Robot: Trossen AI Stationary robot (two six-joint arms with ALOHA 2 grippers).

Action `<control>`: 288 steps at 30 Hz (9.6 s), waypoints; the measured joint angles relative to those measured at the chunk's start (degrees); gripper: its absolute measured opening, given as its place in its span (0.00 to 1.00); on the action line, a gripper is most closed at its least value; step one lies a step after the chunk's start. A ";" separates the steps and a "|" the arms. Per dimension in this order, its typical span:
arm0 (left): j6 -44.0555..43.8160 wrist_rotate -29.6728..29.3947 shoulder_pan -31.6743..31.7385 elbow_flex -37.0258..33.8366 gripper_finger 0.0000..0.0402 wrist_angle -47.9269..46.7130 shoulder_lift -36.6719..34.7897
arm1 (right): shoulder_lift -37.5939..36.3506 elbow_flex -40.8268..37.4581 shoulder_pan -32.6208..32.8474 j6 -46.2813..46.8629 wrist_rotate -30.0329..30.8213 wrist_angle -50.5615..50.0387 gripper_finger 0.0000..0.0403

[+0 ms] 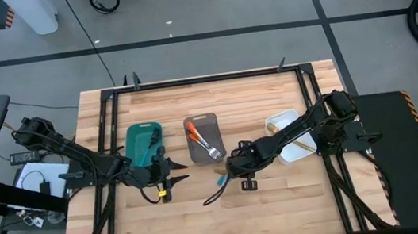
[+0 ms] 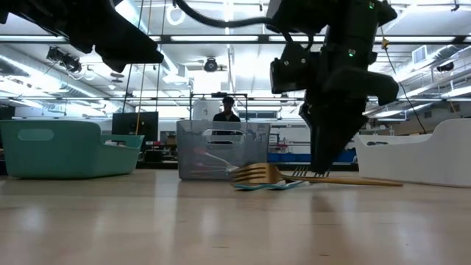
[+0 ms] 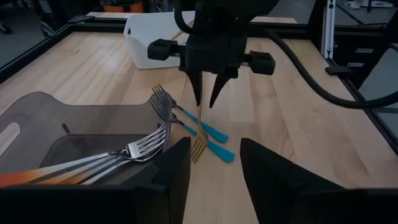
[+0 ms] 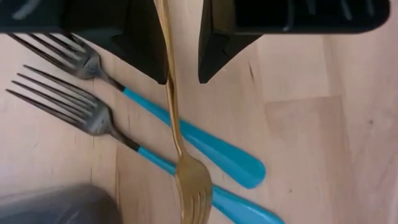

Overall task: Sort silverware by color (type)
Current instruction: Put the gold fork into the white bin, then put the blue fork into the green bin

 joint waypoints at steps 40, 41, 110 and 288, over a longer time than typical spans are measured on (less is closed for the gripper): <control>-0.09 0.07 -0.02 0.00 0.37 0.02 0.00 | -0.09 2.33 -1.01 0.98 -4.87 -8.57 0.04; -0.05 0.09 0.00 0.00 0.37 0.02 0.00 | -0.09 2.92 -1.01 0.89 -4.90 -10.06 0.04; 0.04 0.07 -0.02 0.02 0.37 0.00 0.00 | -13.65 14.51 -1.16 15.69 -4.86 -54.65 0.04; -1.89 0.00 0.04 0.02 0.37 1.40 0.00 | -28.13 -7.76 -15.90 20.06 -5.05 -39.63 0.47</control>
